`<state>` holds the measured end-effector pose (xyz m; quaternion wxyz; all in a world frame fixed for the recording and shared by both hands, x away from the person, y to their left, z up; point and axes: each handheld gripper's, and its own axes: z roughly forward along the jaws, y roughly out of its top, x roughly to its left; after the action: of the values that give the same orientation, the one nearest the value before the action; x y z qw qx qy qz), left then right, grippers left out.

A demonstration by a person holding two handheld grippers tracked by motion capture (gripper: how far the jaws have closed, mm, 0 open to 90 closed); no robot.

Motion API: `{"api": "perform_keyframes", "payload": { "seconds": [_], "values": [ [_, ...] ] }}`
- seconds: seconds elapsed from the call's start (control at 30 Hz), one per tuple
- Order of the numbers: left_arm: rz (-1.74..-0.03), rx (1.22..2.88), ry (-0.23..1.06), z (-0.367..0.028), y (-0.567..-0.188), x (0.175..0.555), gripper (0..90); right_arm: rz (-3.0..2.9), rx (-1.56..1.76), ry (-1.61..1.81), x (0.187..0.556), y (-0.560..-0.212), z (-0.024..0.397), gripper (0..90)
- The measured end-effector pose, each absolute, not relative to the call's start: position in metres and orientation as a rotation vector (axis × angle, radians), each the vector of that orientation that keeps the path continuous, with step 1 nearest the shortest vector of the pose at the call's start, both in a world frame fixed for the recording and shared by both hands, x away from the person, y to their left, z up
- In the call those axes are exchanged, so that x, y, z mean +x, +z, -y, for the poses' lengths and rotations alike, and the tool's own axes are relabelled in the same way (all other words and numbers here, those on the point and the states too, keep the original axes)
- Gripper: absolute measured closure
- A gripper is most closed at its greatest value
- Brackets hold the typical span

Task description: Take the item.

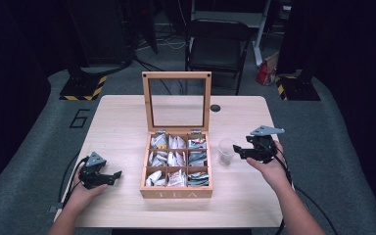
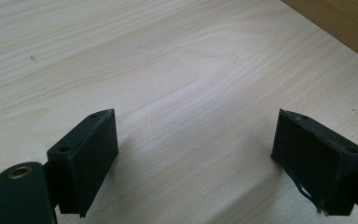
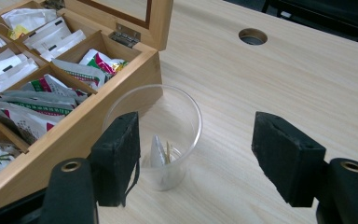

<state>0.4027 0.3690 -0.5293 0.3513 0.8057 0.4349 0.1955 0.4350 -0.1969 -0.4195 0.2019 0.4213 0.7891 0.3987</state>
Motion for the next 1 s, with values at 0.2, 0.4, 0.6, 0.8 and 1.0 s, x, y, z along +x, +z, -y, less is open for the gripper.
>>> {"api": "perform_keyframes", "payload": {
  "seconds": [0.2, 0.4, 0.6, 0.8, 1.0],
  "values": [
    [-1.126, 2.085, 0.507, -0.369, -0.529, 0.403, 13.7, -2.200, 1.182, 1.119, 0.432, -0.426, 0.202, 32.1],
    [-1.126, 2.085, 0.507, -0.369, -0.529, 0.403, 13.7, -2.195, 1.198, 1.114, 0.428, -0.432, 0.207, 32.1],
    [-1.127, 2.085, 0.506, -0.369, -0.529, 0.403, 13.7, -2.197, 1.217, 1.104, 0.422, -0.440, 0.211, 32.8],
    [-1.125, 2.086, 0.507, -0.369, -0.529, 0.403, 13.7, -2.213, 1.213, 1.080, 0.414, -0.450, 0.212, 32.9],
    [-1.127, 2.083, 0.505, -0.369, -0.529, 0.403, 13.7, -2.224, 1.221, 1.071, 0.408, -0.458, 0.213, 34.0]
  ]
}}
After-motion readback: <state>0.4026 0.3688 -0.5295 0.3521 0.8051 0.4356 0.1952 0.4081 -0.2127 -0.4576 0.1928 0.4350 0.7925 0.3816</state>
